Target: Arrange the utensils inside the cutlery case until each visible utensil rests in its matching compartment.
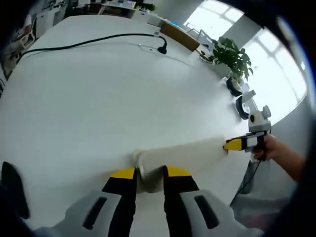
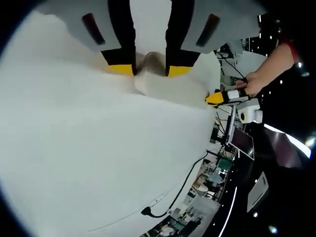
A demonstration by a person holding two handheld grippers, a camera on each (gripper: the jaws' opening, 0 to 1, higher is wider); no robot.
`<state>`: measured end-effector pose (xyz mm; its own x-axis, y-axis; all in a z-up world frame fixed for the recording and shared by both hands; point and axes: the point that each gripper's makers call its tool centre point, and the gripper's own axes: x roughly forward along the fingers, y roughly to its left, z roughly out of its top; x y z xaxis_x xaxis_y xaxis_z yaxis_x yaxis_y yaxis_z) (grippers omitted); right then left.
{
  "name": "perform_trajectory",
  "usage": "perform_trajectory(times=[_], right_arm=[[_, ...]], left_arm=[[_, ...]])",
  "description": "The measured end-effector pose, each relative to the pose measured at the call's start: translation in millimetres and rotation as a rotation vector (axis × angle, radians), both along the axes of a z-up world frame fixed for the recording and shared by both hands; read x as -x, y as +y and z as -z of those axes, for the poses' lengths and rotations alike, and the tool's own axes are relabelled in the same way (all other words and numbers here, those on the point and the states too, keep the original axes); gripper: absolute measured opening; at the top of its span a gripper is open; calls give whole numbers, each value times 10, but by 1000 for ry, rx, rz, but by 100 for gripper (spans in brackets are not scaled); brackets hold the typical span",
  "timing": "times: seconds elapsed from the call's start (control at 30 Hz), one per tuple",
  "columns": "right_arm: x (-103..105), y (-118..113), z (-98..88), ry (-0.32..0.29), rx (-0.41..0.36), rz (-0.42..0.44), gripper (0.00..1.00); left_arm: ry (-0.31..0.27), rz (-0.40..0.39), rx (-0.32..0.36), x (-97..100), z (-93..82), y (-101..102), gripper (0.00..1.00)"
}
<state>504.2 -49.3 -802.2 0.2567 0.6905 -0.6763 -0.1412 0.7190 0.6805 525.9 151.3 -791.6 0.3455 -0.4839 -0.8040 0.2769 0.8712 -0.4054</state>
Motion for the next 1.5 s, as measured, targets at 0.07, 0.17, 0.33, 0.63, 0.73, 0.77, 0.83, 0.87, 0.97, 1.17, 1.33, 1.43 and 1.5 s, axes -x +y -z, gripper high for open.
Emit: perform_trajectory(times=[0.07, 0.17, 0.33, 0.63, 0.73, 0.77, 0.83, 0.87, 0.97, 1.17, 1.33, 1.43, 1.5], right_arm=[[21, 29, -12, -6, 19, -10, 19], [17, 20, 5, 3, 42, -30, 18], [29, -8, 0, 25, 45, -37, 18], [129, -55, -84, 176, 54, 51, 17], [174, -38, -104, 179, 73, 40, 14], [184, -35, -106, 172, 87, 30, 14], [184, -39, -113, 156, 115, 14, 14], [185, -37, -115, 148, 138, -4, 14], [198, -42, -116, 156, 192, -55, 13], [166, -34, -95, 180, 241, -101, 13], [170, -42, -89, 157, 258, -121, 13], [127, -40, -69, 142, 268, -122, 14], [125, -40, -66, 136, 276, -130, 14]], left_arm=[[-5, -7, 6, -1, 5, 6, 19], [-11, -38, 17, -6, 9, 10, 18], [-25, -86, 52, -10, 17, 26, 19], [32, -182, 82, 22, -43, 124, 15], [56, -227, 95, 26, -54, 162, 15], [73, -225, 84, 50, -29, 156, 15], [73, -192, 82, 55, -29, 94, 15], [73, -182, 72, 55, -22, 77, 17], [83, -162, 54, 49, -10, 58, 19], [63, -93, -1, 73, -4, 66, 17], [48, -128, 39, 99, 14, 90, 16], [65, -182, 66, 92, 15, 37, 15], [19, -134, 58, 74, 32, 36, 14]])
